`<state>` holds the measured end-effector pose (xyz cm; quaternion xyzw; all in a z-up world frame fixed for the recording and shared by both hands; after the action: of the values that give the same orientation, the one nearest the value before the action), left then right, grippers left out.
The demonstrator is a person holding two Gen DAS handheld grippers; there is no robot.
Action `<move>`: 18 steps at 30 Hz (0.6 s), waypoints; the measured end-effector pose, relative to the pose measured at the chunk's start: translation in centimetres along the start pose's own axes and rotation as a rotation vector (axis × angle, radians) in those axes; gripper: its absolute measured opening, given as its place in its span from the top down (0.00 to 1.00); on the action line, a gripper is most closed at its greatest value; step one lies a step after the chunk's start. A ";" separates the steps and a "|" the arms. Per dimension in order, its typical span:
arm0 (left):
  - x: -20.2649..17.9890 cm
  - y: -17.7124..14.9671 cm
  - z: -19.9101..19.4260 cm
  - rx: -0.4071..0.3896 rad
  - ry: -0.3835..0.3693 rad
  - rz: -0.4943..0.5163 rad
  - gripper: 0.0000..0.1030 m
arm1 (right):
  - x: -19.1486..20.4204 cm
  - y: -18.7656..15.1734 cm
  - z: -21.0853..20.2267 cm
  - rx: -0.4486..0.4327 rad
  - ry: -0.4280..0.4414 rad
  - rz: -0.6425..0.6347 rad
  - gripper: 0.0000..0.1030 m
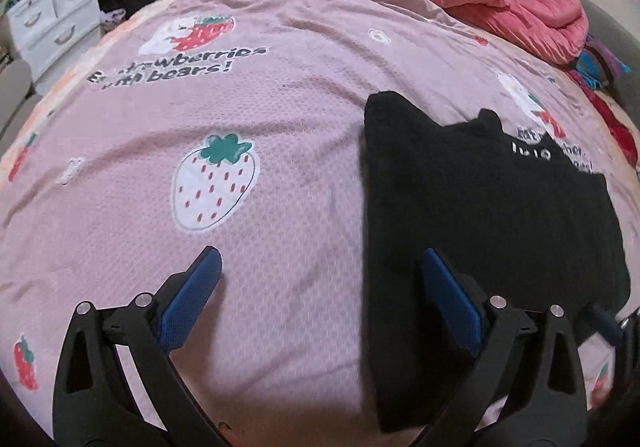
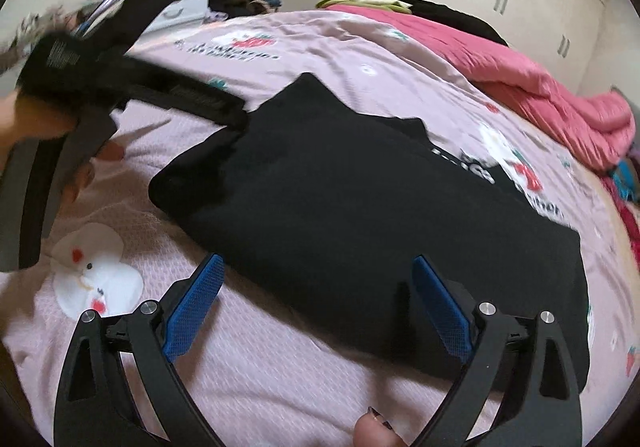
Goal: Fold small clothes
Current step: 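Close the right gripper on the sweatshirt side edge while the left gripper moves over it, then lift the sweatshirt side with both grippers and fold it over the other half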
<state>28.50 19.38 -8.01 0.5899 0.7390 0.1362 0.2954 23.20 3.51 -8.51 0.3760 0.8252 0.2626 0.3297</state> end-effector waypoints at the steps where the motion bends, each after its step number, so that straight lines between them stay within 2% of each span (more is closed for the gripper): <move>1: 0.1 0.2 0.3 0.003 -0.001 -0.008 0.09 | 0.7 0.3 0.4 -0.006 -0.013 -0.033 0.08; 6: 0.2 1.4 1.3 0.010 -0.010 -0.025 0.09 | 3.5 1.0 2.1 -0.025 -0.104 -0.180 0.08; 9: -0.1 2.0 1.8 0.010 -0.021 -0.037 0.09 | 4.3 1.4 2.3 -0.075 -0.150 -0.220 0.12; 10: -0.2 2.2 2.0 0.012 -0.029 -0.044 0.09 | 4.3 1.5 2.2 -0.087 -0.155 -0.224 0.25; 11: -0.3 2.4 2.2 0.014 -0.035 -0.051 0.09 | 4.3 1.4 2.0 -0.096 -0.158 -0.228 0.45; 14: -0.6 2.8 2.7 0.018 -0.060 -0.073 0.09 | 4.5 1.0 1.3 -0.131 -0.155 -0.237 0.66; 15: -0.7 2.9 2.9 0.020 -0.066 -0.079 0.09 | 4.5 1.0 1.0 -0.144 -0.157 -0.236 0.76; 16: -1.0 3.0 3.1 0.023 -0.076 -0.086 0.09 | 4.2 1.2 0.6 -0.159 -0.161 -0.225 0.80; 18: -1.4 3.1 3.4 0.032 -0.097 -0.098 0.09 | 3.6 1.4 0.2 -0.174 -0.155 -0.189 0.83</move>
<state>33.15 18.37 -8.59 0.5638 0.7538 0.0809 0.3277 22.17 7.16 -8.91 0.2859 0.8030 0.2710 0.4472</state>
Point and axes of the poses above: each gripper's, at about its wrist camera, not at the fingertips, and z roughly the way its jaws point, x to its left, y to its top, the point moved 5 cm from there along z, roughly the way its jaws point, and after that the axes turned 13 degrees about -y, right-handed, at the moved point
